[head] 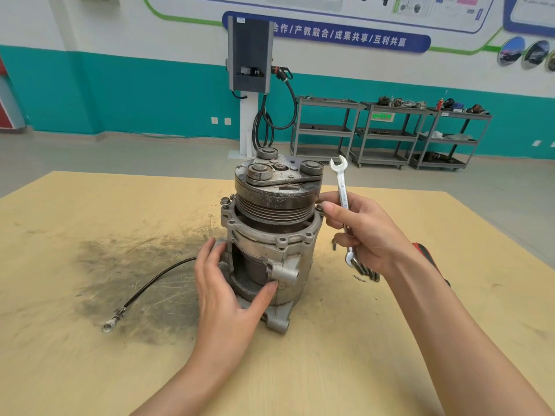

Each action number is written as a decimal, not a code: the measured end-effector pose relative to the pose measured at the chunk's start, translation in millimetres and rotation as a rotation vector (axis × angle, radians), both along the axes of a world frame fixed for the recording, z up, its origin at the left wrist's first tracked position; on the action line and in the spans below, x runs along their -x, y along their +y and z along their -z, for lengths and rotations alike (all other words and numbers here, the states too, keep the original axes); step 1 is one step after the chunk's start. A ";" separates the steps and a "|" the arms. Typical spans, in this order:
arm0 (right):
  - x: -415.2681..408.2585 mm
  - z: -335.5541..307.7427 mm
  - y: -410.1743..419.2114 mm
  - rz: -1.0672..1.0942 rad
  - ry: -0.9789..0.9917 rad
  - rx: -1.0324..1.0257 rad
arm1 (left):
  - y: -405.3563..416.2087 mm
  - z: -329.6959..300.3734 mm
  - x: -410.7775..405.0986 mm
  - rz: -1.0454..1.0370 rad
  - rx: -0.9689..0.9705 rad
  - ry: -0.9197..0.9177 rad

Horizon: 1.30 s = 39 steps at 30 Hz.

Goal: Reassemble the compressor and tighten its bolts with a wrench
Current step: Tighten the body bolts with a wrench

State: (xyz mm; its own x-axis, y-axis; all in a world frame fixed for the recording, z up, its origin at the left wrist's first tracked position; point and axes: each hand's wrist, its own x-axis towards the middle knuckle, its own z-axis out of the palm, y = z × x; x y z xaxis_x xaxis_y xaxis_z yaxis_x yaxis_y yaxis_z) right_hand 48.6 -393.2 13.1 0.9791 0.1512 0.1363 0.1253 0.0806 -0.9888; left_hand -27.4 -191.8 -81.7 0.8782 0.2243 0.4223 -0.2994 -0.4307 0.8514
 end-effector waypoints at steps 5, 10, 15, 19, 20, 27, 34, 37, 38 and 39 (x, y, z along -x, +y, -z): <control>0.6 1.1 5.4 0.050 -0.020 0.032 | 0.0 0.9 -0.1 -0.003 0.003 -0.009; 1.4 0.7 4.0 0.049 -0.053 0.062 | 0.2 1.4 0.0 0.006 0.005 -0.027; 2.9 -0.4 2.6 0.023 -0.051 0.059 | 0.4 1.3 -0.1 0.011 0.004 -0.031; 2.3 1.1 8.6 0.081 -0.069 0.067 | 0.2 2.5 -1.8 0.000 -0.007 -0.045; 1.9 1.4 8.6 0.085 -0.066 0.060 | 0.4 3.0 -2.5 -0.004 -0.009 -0.045; 2.2 0.0 3.5 0.016 -0.047 0.036 | 0.5 4.2 -3.9 -0.004 -0.003 -0.055; 2.5 0.7 6.7 0.062 -0.050 0.020 | 1.3 4.3 -3.3 -0.006 -0.009 -0.027; 2.0 -0.3 1.8 -0.014 -0.013 -0.021 | 1.2 3.1 -3.2 -0.006 -0.009 -0.027; 1.9 -0.4 1.4 -0.017 -0.005 -0.023 | 1.1 3.0 -3.0 -0.005 -0.008 -0.028; 1.8 -0.2 1.7 -0.010 -0.005 -0.015 | 1.0 2.9 -2.9 -0.004 -0.008 -0.027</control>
State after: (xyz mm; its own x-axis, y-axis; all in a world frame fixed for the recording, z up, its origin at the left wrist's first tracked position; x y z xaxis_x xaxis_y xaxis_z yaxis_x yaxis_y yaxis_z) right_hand 46.8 -391.5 13.3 0.9769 0.1584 0.1433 0.1292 0.0963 -0.9869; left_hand -24.4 -190.8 -84.7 0.8655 0.2242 0.4480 -0.3208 -0.4388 0.8394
